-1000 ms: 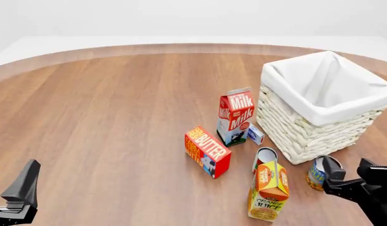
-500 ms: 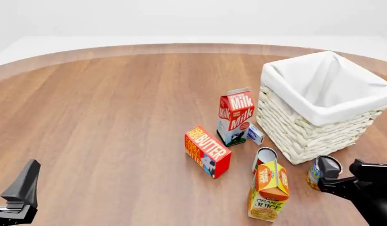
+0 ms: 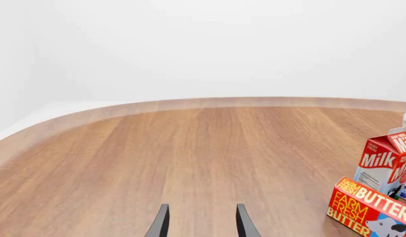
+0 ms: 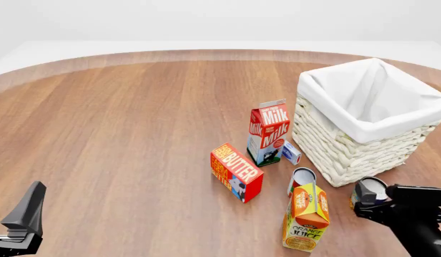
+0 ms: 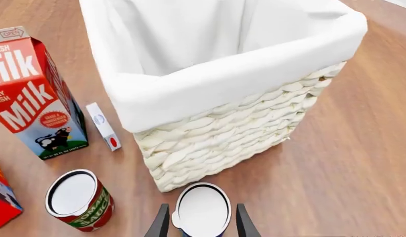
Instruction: Pick up the alphabet soup, and put it in the basket.
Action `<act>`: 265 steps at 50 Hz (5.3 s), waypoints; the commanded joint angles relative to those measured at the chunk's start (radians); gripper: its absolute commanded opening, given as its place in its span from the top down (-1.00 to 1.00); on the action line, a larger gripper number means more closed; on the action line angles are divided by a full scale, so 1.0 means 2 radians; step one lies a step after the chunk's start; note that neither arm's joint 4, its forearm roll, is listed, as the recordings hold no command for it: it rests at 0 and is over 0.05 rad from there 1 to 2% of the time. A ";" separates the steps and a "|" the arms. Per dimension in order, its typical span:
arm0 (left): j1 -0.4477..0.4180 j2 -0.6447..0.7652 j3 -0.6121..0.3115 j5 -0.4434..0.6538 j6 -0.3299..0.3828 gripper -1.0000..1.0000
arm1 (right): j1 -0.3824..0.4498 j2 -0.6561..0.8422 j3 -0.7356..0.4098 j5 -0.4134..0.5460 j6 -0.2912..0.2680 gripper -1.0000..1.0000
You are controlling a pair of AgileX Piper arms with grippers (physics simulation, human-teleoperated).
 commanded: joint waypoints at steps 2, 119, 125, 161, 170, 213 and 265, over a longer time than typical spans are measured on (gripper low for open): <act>0.000 0.000 0.000 0.000 0.000 -1.00 | -0.005 0.120 0.000 -0.104 0.003 -1.00; 0.000 0.000 0.000 0.000 0.000 -1.00 | -0.011 -0.053 0.000 0.054 -0.018 1.00; 0.000 0.000 0.000 0.000 0.000 -1.00 | -0.011 -0.083 0.000 0.080 -0.021 1.00; 0.000 0.000 0.000 0.000 0.000 -1.00 | -0.014 -0.371 0.000 0.326 -0.036 1.00; 0.000 0.000 0.000 0.000 0.000 -1.00 | -0.015 -0.407 0.000 0.346 -0.044 1.00; 0.000 0.000 0.000 0.000 0.000 -1.00 | -0.002 -0.455 -0.012 0.340 -0.067 1.00; 0.000 0.000 0.000 0.000 0.000 -1.00 | 0.011 -0.465 -0.120 0.394 -0.076 1.00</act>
